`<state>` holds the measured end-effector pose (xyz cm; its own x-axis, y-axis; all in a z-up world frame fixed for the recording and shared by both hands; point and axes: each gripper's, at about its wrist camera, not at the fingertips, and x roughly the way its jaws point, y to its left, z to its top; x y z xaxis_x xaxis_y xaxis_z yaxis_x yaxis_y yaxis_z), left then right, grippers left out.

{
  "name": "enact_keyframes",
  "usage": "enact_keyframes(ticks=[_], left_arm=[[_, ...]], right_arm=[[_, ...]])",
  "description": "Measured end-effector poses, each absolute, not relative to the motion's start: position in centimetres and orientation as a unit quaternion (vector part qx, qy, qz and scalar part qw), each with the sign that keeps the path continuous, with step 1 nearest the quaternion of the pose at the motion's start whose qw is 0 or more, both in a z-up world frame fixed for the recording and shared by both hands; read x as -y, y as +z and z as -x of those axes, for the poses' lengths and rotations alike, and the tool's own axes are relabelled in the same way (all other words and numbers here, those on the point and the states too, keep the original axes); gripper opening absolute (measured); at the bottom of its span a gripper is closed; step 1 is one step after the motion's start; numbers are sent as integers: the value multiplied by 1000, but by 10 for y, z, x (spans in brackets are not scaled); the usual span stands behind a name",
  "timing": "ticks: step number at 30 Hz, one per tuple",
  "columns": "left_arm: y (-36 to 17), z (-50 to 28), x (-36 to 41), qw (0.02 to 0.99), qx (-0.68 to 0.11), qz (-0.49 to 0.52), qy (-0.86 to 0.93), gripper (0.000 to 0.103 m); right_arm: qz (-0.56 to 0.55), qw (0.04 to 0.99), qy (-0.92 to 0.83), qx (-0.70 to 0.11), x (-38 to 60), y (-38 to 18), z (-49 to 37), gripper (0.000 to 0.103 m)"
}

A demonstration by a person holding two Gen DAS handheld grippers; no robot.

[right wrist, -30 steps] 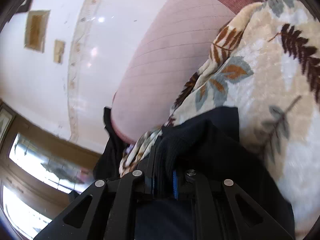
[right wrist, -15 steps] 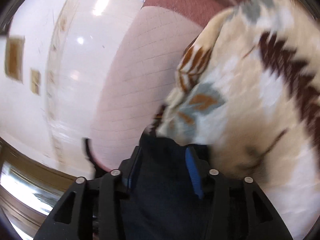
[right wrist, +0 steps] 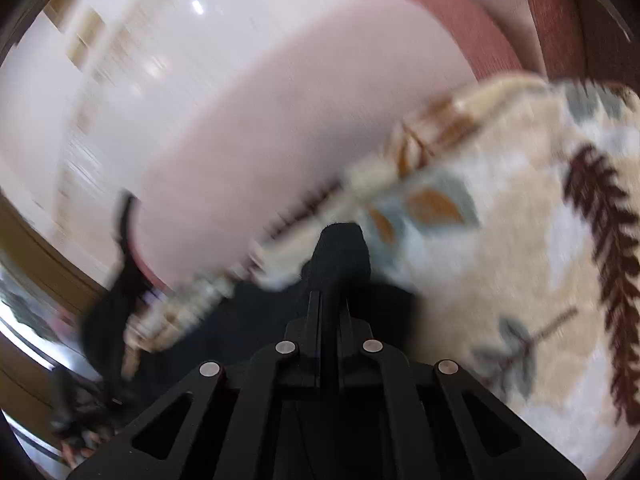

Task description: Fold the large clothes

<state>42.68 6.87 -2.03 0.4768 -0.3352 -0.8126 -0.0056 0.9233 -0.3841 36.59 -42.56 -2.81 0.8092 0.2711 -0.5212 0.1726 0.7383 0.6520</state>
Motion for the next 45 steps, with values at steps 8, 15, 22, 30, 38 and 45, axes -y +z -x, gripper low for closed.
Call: enact_keyframes(ticks=[8,15,22,30,38,45], left_arm=[[-60,-440,-55,839,-535,100,-15,3],[-13,-381,-58,863,-497,84,-25,7],[-31,-313,-40,862,-501,67,-34,28],[-51,-285,-36,857,-509,77,16,38],[-43,-285,-21,862,-505,45,19,45],[-49,-286,-16,862,-505,25,32,52]], right_arm=[[-410,819,-29,-400,442,-91,-395,7],[-443,827,-14,-345,459,-53,-329,29],[-405,821,-73,-396,448,-80,-251,40],[-440,828,-67,-341,457,-89,-221,3],[-437,850,-83,-283,432,-41,-183,26],[-416,850,-83,-313,407,-57,-189,27]])
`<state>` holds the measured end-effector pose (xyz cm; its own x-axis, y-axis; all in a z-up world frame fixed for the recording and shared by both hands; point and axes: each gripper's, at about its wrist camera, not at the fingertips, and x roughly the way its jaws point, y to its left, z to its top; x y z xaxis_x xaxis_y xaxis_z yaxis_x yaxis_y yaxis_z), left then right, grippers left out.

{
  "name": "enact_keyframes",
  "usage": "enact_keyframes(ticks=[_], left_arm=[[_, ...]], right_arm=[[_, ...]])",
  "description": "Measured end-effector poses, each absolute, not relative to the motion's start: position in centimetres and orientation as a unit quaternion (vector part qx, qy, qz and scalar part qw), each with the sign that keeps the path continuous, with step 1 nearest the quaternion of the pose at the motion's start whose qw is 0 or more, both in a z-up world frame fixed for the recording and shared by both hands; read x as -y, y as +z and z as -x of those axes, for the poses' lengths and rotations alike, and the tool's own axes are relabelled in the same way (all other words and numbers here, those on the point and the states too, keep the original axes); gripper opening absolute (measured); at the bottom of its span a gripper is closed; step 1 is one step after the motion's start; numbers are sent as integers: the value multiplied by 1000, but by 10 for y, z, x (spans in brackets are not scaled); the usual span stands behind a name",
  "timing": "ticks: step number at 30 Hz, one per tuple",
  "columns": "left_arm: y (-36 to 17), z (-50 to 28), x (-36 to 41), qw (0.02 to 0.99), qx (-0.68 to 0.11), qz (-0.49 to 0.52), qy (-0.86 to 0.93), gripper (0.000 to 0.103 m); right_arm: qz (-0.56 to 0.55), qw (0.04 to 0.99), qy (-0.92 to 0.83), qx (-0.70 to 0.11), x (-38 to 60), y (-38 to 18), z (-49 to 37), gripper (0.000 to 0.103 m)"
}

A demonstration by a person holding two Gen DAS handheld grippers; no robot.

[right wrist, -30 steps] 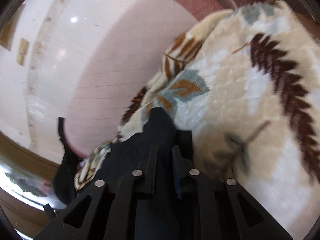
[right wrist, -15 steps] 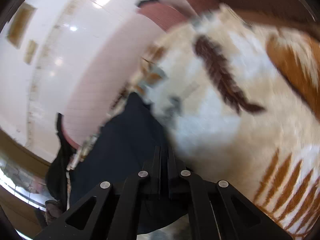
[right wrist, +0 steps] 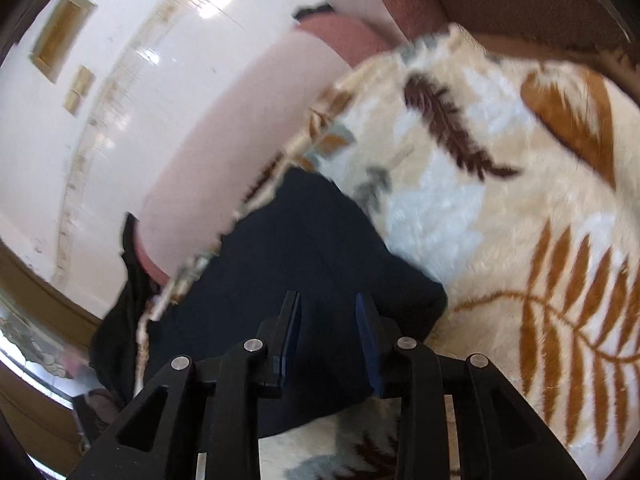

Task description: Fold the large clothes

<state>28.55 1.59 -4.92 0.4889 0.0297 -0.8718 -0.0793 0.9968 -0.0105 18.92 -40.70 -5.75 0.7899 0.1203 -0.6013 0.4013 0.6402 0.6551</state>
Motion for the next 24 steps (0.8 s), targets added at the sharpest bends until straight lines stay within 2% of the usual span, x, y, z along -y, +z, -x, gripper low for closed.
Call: enact_keyframes(ticks=[3,6,7,8,9,12,13,15,16,21,24], left_arm=[[-51,-287,-17,860,-508,25,35,55],[-51,-287,-17,860,-508,24,36,55],[-51,-287,-17,860,-508,23,36,55],[-52,-287,-16,861,-507,21,36,56],[-52,-287,-16,861,-507,19,36,56],[-52,-288,-15,861,-507,16,36,56],[-52,-288,-16,860,-508,18,36,56],[-52,-289,-15,860,-508,18,37,56],[-52,-288,-15,861,-507,16,37,56],[-45,-284,-13,866,-497,13,45,56],[-33,-280,-16,880,-472,19,55,56]], right_arm=[[-411,844,-99,-331,409,-68,-191,24],[-389,859,-121,-310,412,-53,-186,29],[-367,869,-145,-299,413,-45,-184,41],[-356,872,-159,-296,413,-44,-183,57],[-345,872,-175,-301,414,-44,-183,61],[-355,853,-163,-346,414,-60,-193,61],[-362,849,-152,-354,412,-66,-196,60],[-348,859,-152,-342,410,-66,-195,41],[-342,867,-146,-331,410,-62,-194,9],[-390,869,-120,-279,426,-53,-183,7],[-418,842,-128,-314,435,-79,-190,7]])
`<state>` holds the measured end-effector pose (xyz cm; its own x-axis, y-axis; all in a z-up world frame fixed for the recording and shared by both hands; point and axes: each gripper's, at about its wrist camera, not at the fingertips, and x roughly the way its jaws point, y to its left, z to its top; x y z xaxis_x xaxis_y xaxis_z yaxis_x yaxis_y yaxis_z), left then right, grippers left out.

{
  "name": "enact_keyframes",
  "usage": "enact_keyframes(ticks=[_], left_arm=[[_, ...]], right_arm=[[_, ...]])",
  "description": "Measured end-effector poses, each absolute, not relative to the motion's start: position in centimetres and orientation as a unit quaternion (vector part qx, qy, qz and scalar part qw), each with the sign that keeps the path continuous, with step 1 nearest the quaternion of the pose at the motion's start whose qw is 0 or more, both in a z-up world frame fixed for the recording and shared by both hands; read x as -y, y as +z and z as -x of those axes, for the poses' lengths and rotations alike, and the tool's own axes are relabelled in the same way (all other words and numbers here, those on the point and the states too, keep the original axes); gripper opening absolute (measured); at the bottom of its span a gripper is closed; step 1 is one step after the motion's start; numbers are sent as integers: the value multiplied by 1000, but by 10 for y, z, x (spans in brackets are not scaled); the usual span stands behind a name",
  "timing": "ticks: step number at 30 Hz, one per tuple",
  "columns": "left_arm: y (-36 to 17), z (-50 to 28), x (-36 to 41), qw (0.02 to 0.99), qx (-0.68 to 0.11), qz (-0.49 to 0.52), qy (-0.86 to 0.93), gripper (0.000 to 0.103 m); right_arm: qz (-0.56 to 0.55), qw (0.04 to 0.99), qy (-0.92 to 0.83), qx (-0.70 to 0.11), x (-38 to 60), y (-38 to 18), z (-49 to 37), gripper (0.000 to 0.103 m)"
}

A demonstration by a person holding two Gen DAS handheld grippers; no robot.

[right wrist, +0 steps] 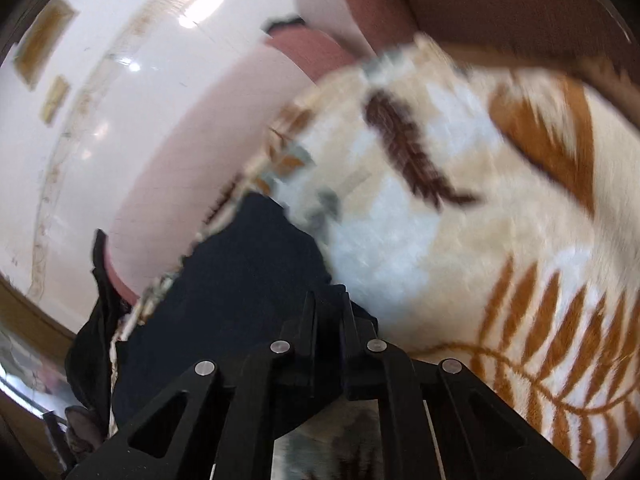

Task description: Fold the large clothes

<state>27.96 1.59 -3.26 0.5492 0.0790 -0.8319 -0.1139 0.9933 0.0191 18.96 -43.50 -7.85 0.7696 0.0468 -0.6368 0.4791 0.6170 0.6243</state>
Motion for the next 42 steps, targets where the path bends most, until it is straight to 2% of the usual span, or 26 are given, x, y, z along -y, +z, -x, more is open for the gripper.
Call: enact_keyframes(ticks=[2,4,7,9,11,13,14,15,16,17,18,21,25,26,30,36,38,39,40,42], left_arm=[[-32,-280,-18,884,-464,14,59,61],[-44,-286,-20,873,-484,7,65,61],[-52,-288,-23,865,-497,23,60,61],[-48,-287,-21,870,-490,16,58,61],[-49,-286,-19,869,-490,16,59,61],[-52,-287,-19,867,-494,16,57,63],[-53,-286,-19,867,-495,15,57,65],[-53,-286,-20,868,-494,16,57,66],[-53,-286,-21,868,-494,18,57,67],[-53,-285,-22,867,-495,24,54,67],[-53,-284,-24,866,-496,31,50,67],[-52,-282,-30,865,-499,46,37,67],[-43,-279,-40,865,-496,74,7,67],[-41,-279,-46,865,-495,89,-2,67],[-33,-293,-74,851,-498,164,-22,67],[-38,-328,-98,811,-528,243,-63,67],[-49,-337,-100,787,-543,280,-89,67],[-57,-342,-99,772,-554,295,-101,67],[-63,-346,-97,760,-563,304,-109,67],[-72,-350,-95,743,-572,328,-116,69]], right_arm=[[-443,823,-127,-332,439,-92,-193,10],[-447,822,-141,-324,440,-85,-189,21],[-396,851,-204,-278,433,-50,-176,22],[-388,872,-183,-237,423,-31,-173,24],[-377,887,-142,-228,410,-21,-179,27],[-361,896,-80,-246,387,-20,-195,27],[-358,895,-64,-260,380,-23,-202,32],[-351,887,-43,-296,370,-34,-215,38],[-342,872,-30,-349,361,-49,-230,39],[-334,861,-34,-383,355,-62,-237,34],[-331,854,-43,-400,351,-71,-243,34],[-330,866,-42,-373,342,-55,-243,37],[-328,884,46,-330,313,-34,-253,36],[-329,880,65,-336,305,-37,-257,33],[-330,846,72,-412,277,-71,-279,34],[-348,853,143,-361,261,-45,-271,35],[-356,839,164,-376,254,-51,-275,35],[-355,824,167,-410,247,-63,-281,33],[-345,813,156,-442,242,-74,-285,27],[-351,815,144,-438,243,-78,-285,26]])
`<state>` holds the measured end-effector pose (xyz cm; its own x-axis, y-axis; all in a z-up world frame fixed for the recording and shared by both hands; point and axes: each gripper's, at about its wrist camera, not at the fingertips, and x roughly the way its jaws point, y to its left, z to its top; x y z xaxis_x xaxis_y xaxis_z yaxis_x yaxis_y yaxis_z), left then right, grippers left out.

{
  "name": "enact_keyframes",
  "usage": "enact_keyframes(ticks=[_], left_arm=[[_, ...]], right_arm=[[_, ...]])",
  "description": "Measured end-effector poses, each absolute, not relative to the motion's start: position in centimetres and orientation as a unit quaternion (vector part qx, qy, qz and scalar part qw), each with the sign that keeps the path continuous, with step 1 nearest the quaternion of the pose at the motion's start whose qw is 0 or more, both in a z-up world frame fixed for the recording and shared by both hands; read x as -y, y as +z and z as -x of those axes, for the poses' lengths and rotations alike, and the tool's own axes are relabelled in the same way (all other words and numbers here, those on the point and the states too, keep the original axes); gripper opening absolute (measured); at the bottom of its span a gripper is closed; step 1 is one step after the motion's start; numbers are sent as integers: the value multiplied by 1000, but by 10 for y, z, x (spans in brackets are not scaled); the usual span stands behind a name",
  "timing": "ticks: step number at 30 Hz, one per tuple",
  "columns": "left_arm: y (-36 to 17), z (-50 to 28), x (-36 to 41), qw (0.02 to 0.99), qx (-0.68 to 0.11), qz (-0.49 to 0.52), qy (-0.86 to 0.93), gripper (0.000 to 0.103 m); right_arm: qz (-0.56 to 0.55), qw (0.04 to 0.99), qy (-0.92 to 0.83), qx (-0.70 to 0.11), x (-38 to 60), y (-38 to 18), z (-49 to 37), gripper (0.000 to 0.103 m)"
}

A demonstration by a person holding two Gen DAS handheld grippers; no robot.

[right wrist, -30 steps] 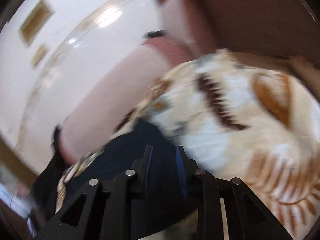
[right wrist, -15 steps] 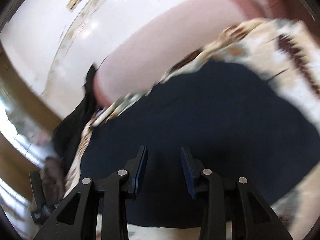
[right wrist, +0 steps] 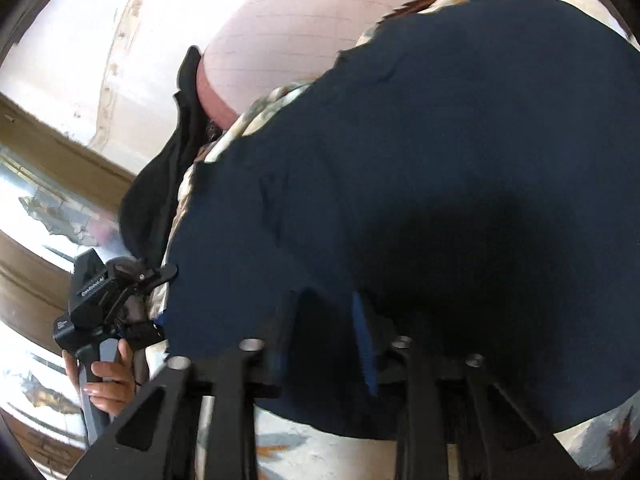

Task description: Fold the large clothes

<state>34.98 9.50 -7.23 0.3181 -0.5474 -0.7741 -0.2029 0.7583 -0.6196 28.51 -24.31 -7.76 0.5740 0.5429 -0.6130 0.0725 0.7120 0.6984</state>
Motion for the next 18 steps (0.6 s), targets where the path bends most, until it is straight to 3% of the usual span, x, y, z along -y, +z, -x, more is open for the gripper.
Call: enact_keyframes(ticks=[2,5,8,9,11,13,18], left_arm=[[-71,-349,-91,745,-566,331,-123,78],[-70,-349,-78,749,-568,316,-127,82],[-67,-349,-57,759,-574,275,-133,80],[-63,-348,-49,767,-572,259,-134,73],[-58,-348,-37,772,-574,237,-135,35],[-52,-345,-31,773,-571,238,-140,23],[-24,-336,-13,788,-546,239,-155,15]], right_arm=[[-372,814,164,-415,246,-67,-283,25],[-367,808,191,-420,237,-64,-284,23],[-314,809,170,-467,215,-76,-288,22],[-308,812,169,-466,212,-74,-288,22],[-281,820,168,-470,205,-66,-288,22],[-276,822,165,-471,203,-65,-287,22],[-281,819,165,-472,204,-64,-297,22]])
